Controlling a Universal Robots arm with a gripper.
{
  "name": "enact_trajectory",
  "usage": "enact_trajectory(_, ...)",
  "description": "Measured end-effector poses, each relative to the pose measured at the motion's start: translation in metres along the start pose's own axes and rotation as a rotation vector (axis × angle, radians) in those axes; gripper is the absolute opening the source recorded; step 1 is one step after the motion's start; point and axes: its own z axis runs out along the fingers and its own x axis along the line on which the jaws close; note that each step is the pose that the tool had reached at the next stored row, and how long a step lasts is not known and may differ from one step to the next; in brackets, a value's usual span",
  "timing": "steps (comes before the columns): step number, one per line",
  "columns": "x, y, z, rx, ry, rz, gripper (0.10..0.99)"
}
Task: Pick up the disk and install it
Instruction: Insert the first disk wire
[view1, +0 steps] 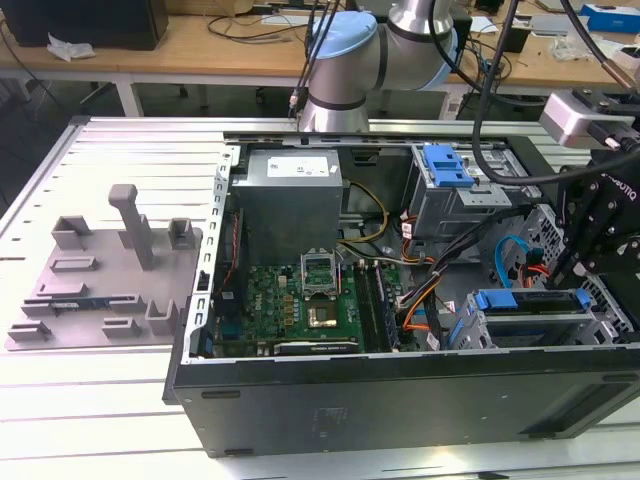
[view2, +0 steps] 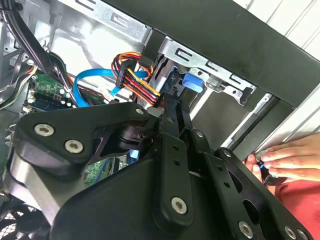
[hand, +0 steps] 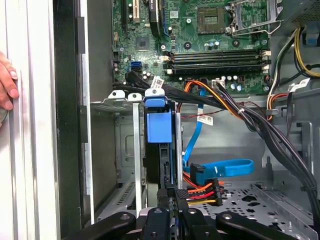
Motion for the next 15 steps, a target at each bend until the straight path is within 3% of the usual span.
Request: enact_trajectory(15, -0.0003, 0.0002, 0.0035, 0.001, -0.0001, 0.000, 0.169)
